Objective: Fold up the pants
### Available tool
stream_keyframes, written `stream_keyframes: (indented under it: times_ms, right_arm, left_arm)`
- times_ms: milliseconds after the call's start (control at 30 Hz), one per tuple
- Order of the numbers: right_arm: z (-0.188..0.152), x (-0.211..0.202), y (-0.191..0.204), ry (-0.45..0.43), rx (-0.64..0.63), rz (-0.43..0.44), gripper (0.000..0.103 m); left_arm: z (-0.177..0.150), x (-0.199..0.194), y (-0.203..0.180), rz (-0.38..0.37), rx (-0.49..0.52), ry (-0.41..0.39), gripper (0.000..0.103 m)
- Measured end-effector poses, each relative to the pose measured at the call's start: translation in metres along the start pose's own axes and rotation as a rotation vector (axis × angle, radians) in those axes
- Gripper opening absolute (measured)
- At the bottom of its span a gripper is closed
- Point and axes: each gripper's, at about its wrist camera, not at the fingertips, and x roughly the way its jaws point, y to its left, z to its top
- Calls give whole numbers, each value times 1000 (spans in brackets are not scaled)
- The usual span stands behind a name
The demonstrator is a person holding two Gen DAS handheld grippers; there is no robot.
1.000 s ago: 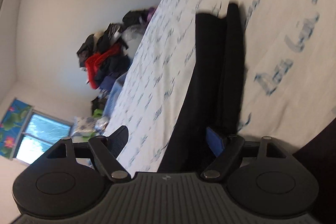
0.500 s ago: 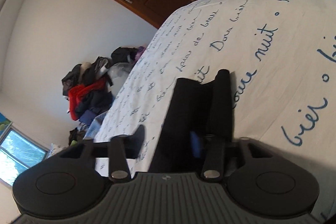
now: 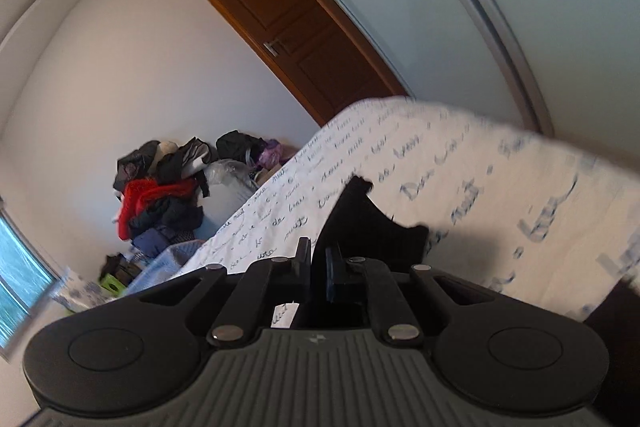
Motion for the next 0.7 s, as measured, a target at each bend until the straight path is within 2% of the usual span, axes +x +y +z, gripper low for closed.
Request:
stream_keyframes:
  times_ms: [200, 367, 533, 700]
  right_arm:
    - [2, -24, 14, -8, -155, -58, 7]
    - [3, -39, 12, -21, -172, -74, 7]
    - [-5, -77, 9, -59, -218, -118, 7]
    - [-19, -112, -7, -78, -211, -180, 7]
  left_arm:
    - [-1, -4, 2, -10, -29, -10, 14]
    - [-1, -10, 3, -22, -30, -21, 14]
    - [-3, -18, 3, -42, -26, -35, 14]
    - [-6, -23, 1, -48, -7, -37, 14]
